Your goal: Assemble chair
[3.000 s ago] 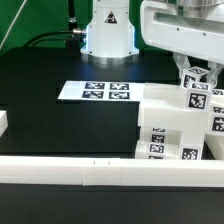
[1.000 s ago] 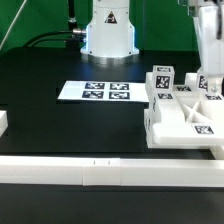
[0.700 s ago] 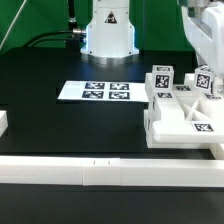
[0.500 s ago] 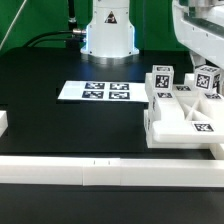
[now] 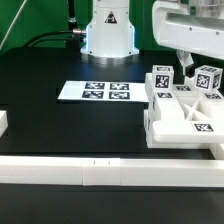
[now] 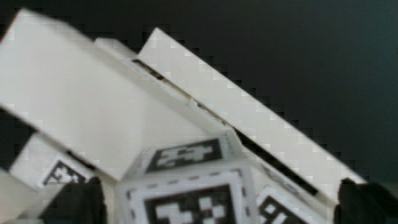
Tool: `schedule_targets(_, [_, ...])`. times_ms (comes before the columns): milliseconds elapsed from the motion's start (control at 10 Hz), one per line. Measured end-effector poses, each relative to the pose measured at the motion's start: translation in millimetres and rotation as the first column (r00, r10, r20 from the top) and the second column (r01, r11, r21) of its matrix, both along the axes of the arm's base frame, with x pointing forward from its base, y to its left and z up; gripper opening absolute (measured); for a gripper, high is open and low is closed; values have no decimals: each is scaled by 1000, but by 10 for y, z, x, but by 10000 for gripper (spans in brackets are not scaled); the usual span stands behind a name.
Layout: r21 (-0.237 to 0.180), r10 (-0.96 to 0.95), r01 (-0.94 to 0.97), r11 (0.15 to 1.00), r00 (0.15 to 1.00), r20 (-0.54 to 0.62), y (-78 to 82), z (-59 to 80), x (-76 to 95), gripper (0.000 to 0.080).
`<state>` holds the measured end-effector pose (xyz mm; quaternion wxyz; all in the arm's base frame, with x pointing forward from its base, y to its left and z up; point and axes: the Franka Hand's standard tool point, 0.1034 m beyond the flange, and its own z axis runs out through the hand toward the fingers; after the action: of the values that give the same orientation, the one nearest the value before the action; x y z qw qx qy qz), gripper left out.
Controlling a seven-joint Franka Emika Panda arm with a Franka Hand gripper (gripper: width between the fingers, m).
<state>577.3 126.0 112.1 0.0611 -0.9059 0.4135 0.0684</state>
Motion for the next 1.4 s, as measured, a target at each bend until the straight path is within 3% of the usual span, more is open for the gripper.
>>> schedule_targets(500, [15, 358, -359, 933, 932, 54, -3, 40, -5, 649])
schedule_targets(900, [-11, 731, -733, 680, 677, 93, -5, 44, -31, 649])
schedule_targets(1400, [-42, 923, -926, 376, 370, 111, 5, 27, -55, 649])
